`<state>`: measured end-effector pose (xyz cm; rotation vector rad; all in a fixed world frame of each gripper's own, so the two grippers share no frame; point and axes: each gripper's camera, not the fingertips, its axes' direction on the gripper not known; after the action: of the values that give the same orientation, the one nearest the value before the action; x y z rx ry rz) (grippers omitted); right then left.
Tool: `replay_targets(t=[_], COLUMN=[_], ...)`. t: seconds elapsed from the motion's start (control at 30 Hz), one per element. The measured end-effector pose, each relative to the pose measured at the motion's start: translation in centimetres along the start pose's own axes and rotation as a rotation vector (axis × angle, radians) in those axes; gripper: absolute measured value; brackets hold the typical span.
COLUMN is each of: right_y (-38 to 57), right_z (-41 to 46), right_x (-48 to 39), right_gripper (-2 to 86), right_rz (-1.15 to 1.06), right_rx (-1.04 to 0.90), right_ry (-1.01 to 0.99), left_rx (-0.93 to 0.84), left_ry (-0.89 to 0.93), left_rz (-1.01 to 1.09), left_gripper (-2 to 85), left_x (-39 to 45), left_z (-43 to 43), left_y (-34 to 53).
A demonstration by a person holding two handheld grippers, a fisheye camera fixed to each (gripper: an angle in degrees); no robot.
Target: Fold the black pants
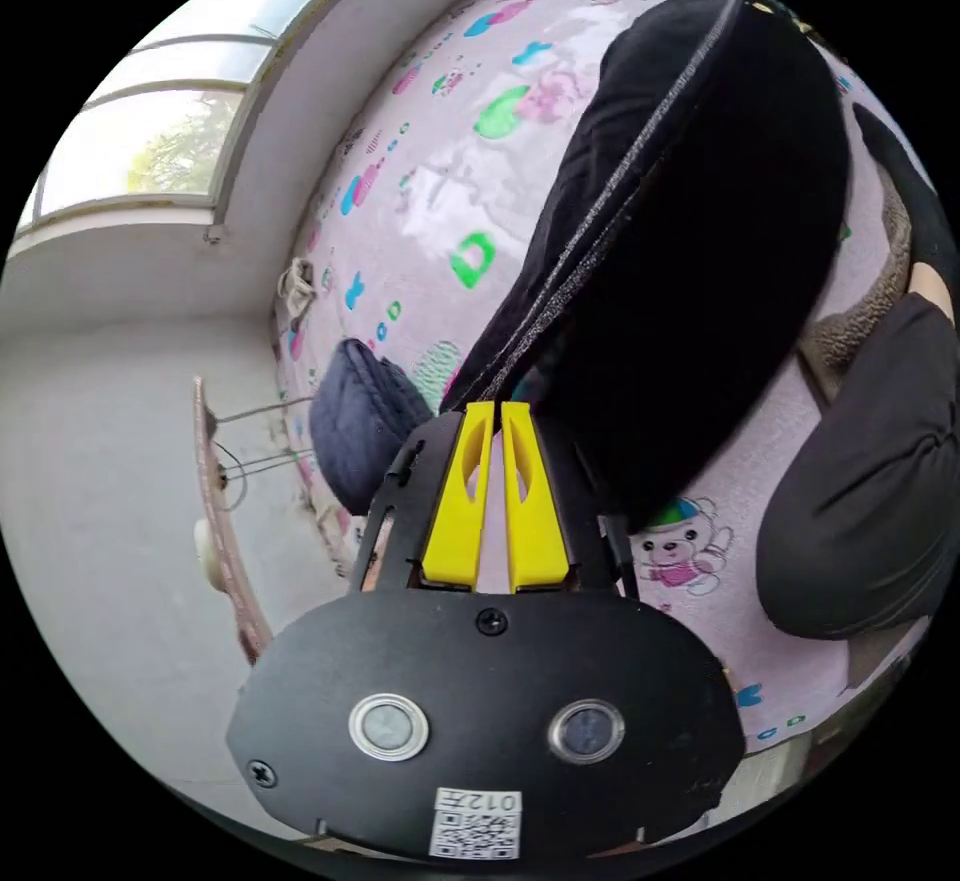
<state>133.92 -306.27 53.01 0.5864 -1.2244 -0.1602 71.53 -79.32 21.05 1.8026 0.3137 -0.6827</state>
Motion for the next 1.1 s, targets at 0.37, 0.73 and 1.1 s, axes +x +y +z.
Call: replay_targets(t=[0.37, 0.73, 1.1], right_y=[-1.7, -2.1, -12.0], right_z=[-12.3, -24.2, -35.7], right_x=[14.0, 25.5, 29.2], right_gripper=[5.1, 11.1, 8.6], right_rz=[0.592, 1.001, 1.098], right_rx=[0.130, 0.221, 0.315], right_ry=[-0.620, -0.844, -0.813], left_rx=[-0.095, 0.052, -0.048], left_ry=[0.629, 1.102, 1.069], left_rz=[-0.625, -1.296, -1.309], left_gripper=[1.6, 4.7, 9.6], left_x=[0.5, -0.4, -2.6], left_z=[13.5, 23.8, 29.2], left_y=[15.4, 32.1, 32.6])
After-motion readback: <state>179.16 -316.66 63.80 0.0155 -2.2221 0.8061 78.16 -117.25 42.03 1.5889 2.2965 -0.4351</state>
